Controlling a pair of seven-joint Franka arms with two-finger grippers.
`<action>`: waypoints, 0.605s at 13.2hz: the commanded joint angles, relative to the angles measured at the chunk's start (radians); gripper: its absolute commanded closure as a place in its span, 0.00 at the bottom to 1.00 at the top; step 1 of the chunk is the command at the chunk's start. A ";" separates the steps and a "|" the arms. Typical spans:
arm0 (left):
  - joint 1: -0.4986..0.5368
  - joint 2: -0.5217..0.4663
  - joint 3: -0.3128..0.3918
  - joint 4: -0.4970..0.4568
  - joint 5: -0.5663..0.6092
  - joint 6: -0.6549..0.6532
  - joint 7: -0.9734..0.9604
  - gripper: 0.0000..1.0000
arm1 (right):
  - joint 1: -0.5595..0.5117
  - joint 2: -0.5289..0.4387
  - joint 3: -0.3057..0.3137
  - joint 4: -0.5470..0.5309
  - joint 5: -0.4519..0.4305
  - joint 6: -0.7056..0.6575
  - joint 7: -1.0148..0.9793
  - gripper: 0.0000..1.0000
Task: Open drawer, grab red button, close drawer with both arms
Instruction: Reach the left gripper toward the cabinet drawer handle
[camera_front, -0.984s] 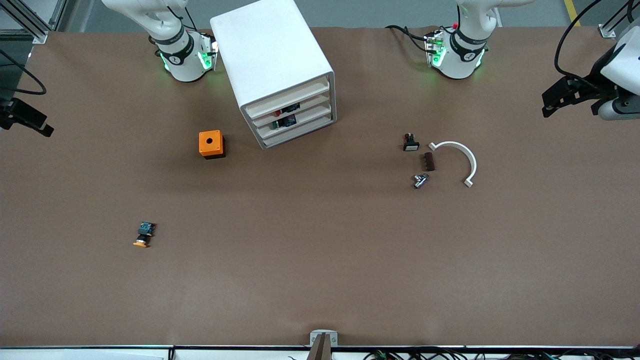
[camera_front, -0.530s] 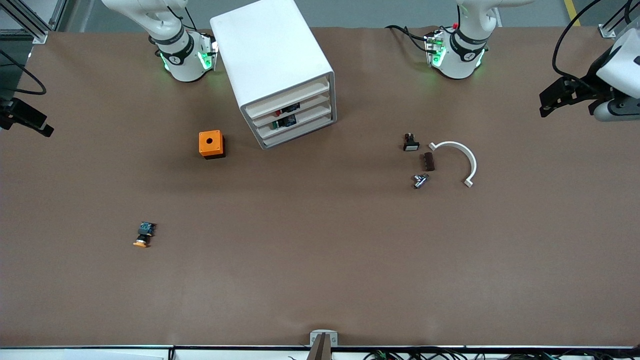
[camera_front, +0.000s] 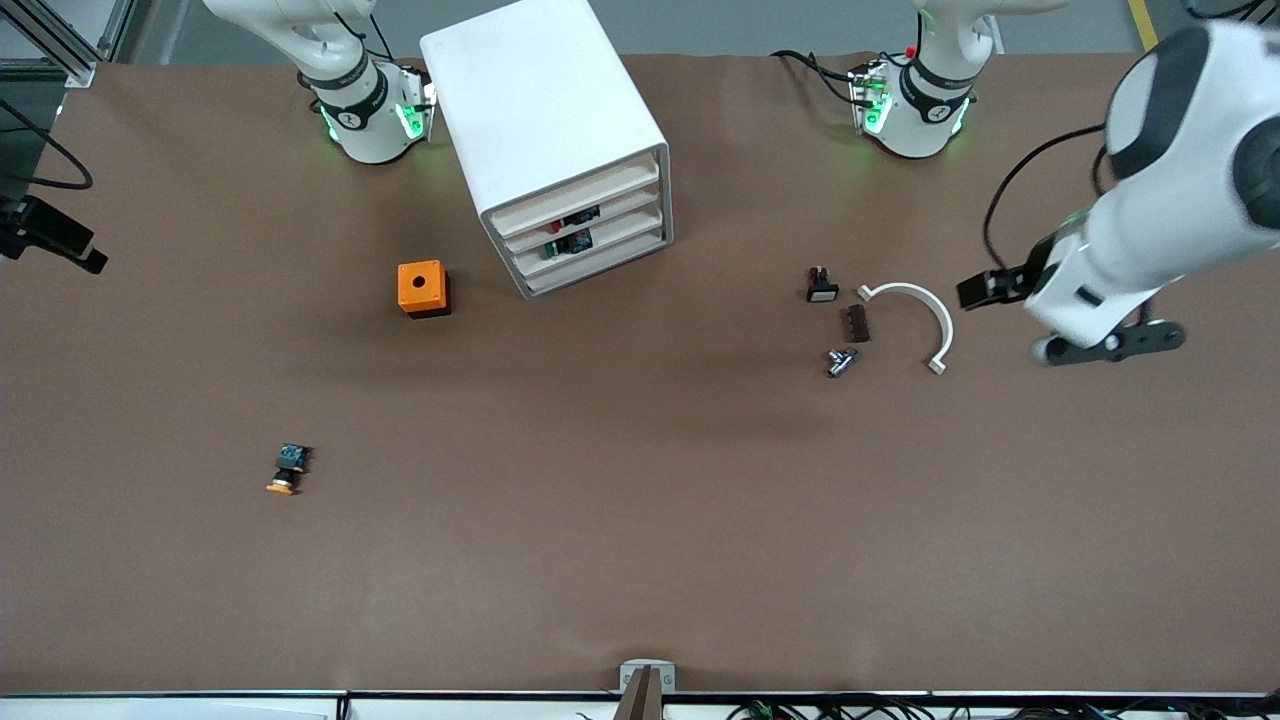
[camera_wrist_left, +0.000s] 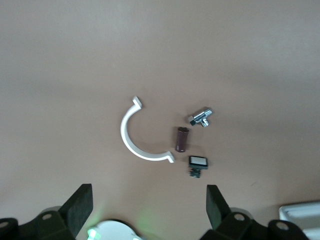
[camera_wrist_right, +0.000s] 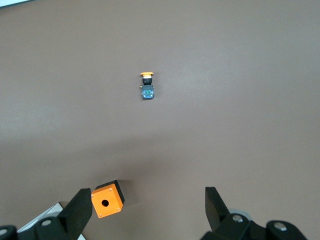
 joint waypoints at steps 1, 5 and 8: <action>-0.046 0.133 -0.003 0.047 -0.057 0.017 -0.235 0.00 | -0.007 -0.015 0.005 -0.001 -0.039 0.001 -0.003 0.00; -0.124 0.320 -0.003 0.127 -0.098 0.025 -0.607 0.00 | -0.009 0.011 0.003 0.000 -0.044 -0.002 -0.009 0.00; -0.182 0.403 -0.003 0.143 -0.210 0.115 -0.855 0.00 | 0.003 0.039 0.005 0.000 -0.036 -0.002 0.130 0.00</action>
